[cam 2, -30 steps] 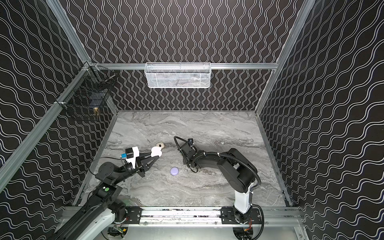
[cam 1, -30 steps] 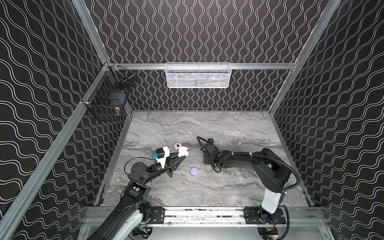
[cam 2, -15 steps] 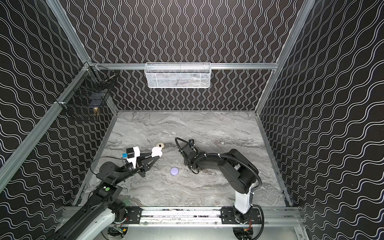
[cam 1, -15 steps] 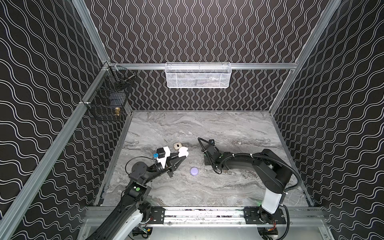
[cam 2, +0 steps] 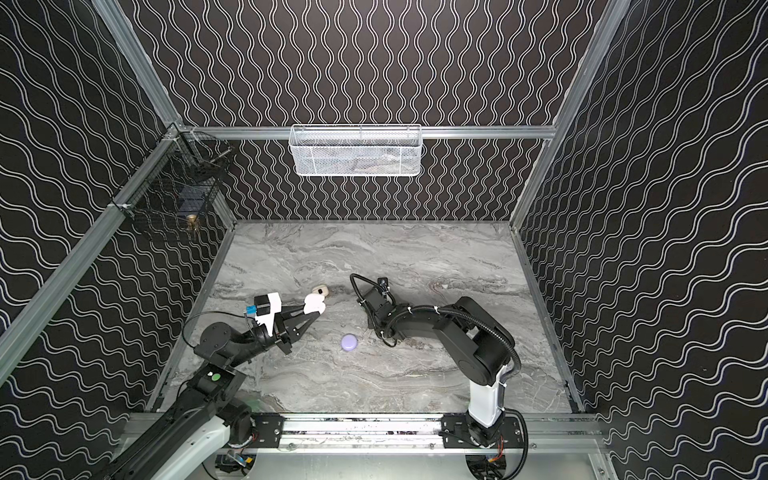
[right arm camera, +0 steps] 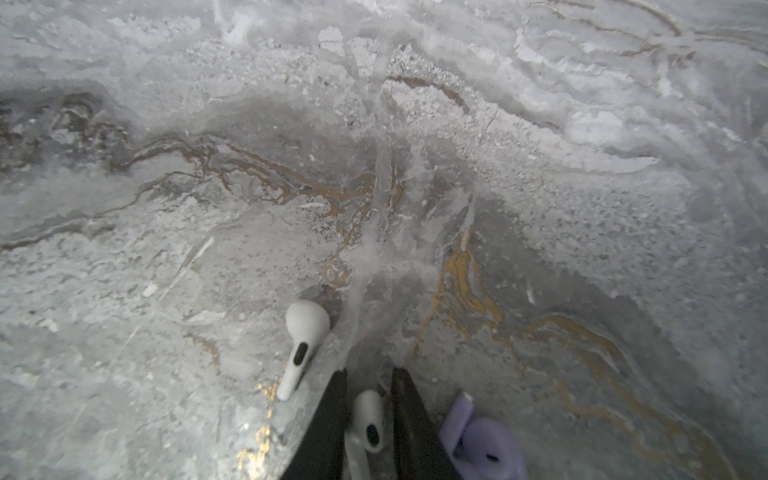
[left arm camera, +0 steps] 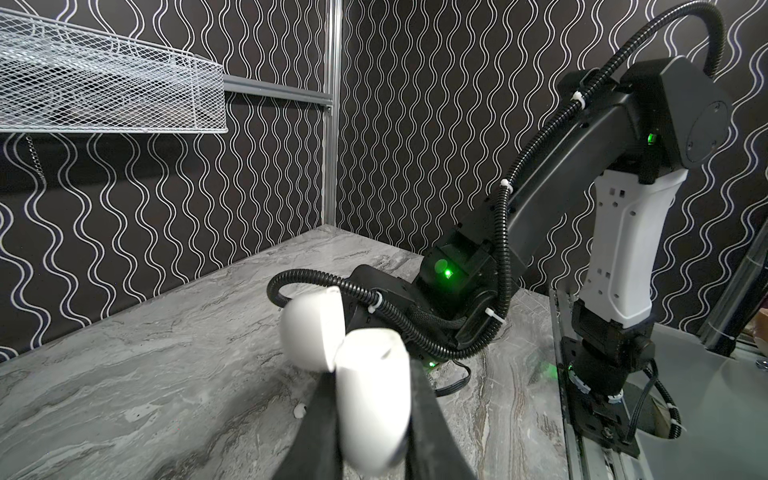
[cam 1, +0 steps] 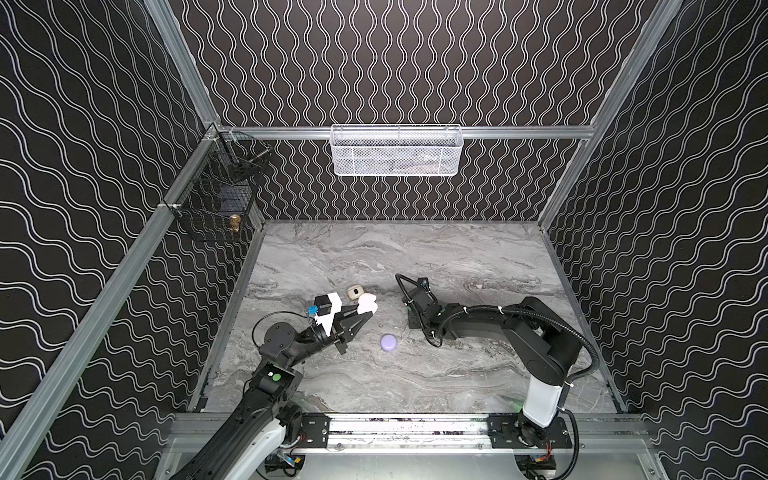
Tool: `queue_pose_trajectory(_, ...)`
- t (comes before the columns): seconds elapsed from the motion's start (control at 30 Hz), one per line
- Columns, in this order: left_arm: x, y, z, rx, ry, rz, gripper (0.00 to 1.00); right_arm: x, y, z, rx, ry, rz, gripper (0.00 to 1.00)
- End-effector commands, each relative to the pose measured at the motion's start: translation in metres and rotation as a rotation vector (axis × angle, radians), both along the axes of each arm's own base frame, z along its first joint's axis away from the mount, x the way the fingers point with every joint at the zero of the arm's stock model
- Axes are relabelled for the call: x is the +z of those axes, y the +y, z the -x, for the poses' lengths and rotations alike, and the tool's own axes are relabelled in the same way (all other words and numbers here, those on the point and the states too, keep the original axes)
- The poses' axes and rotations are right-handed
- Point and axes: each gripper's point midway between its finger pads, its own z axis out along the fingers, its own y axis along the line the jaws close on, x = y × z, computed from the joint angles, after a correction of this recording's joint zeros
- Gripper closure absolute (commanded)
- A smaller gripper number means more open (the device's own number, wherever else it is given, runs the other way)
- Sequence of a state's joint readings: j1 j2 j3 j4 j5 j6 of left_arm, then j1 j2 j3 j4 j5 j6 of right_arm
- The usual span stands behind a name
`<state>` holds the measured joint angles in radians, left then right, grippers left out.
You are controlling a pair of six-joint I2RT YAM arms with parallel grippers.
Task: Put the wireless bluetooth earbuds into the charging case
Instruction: 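Close the right gripper on the white earbud, then lift the white earbud toward the open case held by the left gripper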
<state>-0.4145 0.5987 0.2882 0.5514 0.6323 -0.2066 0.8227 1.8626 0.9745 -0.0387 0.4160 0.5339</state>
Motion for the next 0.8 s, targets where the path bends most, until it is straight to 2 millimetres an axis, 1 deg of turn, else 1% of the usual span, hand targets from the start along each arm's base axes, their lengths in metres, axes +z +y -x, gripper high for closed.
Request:
queue_pose_trajectory(0.0,0.011,0.000,0.002,-0.004,-0.043,0.019,1.00,-0.008,-0.003,0.010,0.004,0.050,0.004,0.80)
queue_pose_trajectory(0.1,0.010,0.000,0.002,-0.005,-0.041,0.017,1.00,-0.004,-0.002,0.011,0.004,0.043,-0.021,0.82)
queue_pose_trajectory(0.2,0.009,-0.001,0.003,-0.017,-0.047,0.018,1.00,0.005,0.001,0.013,0.003,0.026,-0.075,0.85)
queue_pose_trajectory(0.3,0.009,-0.003,0.003,-0.029,-0.060,0.022,1.00,0.019,0.001,0.013,-0.004,-0.002,-0.122,0.86)
queue_pose_trajectory(0.4,0.009,-0.004,0.006,-0.046,-0.085,0.035,1.00,0.040,-0.003,0.014,-0.020,-0.052,-0.167,0.86)
queue_pose_trajectory(0.53,0.012,-0.004,0.011,-0.065,-0.139,0.061,1.00,0.085,-0.009,0.014,-0.028,-0.152,-0.239,0.87)
queue_pose_trajectory(0.63,0.009,-0.002,0.007,-0.036,-0.135,0.055,1.00,0.130,-0.009,0.016,-0.011,-0.237,-0.320,0.87)
queue_pose_trajectory(0.67,0.006,-0.004,0.009,-0.051,-0.142,0.041,1.00,0.150,-0.006,0.018,0.009,-0.277,-0.364,0.87)
queue_pose_trajectory(0.77,0.006,-0.010,0.027,-0.141,-0.227,0.033,1.00,0.202,0.013,0.034,0.131,-0.384,-0.482,0.88)
